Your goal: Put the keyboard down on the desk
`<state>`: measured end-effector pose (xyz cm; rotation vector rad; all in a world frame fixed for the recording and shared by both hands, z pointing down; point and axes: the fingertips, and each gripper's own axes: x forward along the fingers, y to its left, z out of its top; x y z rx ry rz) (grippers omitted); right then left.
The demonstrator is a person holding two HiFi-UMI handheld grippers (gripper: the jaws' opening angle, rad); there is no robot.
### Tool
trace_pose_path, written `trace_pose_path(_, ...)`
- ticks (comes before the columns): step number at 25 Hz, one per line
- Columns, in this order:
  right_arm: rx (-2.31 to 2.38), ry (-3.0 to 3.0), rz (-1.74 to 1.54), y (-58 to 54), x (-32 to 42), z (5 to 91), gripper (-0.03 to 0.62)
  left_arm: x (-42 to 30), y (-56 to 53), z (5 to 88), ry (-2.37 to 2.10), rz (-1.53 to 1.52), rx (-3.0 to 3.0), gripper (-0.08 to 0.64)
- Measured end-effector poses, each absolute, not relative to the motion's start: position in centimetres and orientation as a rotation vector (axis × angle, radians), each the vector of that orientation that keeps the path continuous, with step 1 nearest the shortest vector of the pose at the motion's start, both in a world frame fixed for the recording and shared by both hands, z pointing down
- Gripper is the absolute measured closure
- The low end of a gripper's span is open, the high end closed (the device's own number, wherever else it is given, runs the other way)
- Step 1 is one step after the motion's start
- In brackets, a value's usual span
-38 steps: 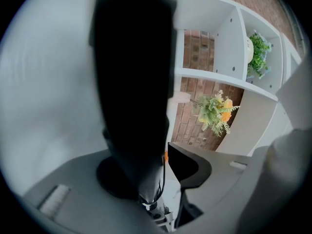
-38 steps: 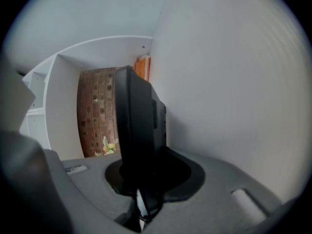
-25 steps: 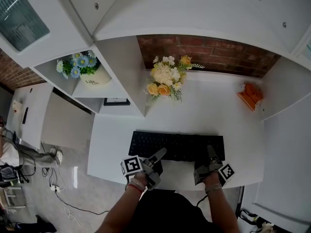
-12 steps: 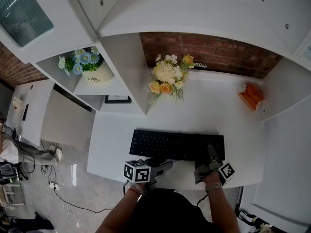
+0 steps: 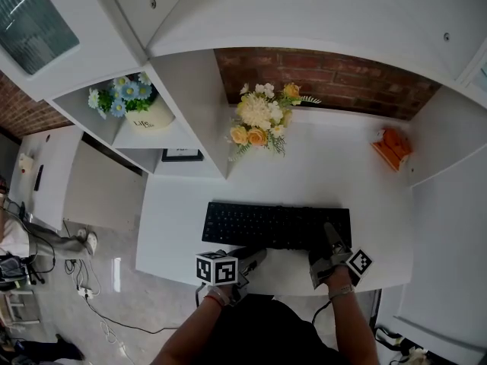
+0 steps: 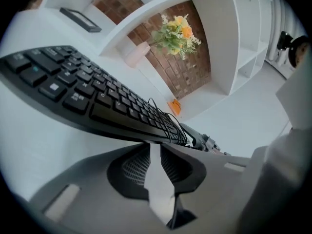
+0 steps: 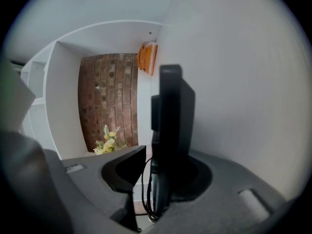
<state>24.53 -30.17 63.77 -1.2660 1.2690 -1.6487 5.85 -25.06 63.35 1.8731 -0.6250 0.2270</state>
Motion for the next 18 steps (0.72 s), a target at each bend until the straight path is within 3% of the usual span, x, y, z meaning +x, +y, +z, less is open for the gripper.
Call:
trace_pose_path(5, -1.181, 1.467, -1.7, -29.3, 23.8, 63.2, 0.411, 5.9, -25.2, 63.5, -0.646, 0.231, 1.859, 0.511)
trace_pose_path(18, -1.131, 2.087, -1.794, -24.2, 20.7, 62.1, 0.362, 6.2, -25.0, 64.2, -0.656, 0.209, 1.768, 0.529)
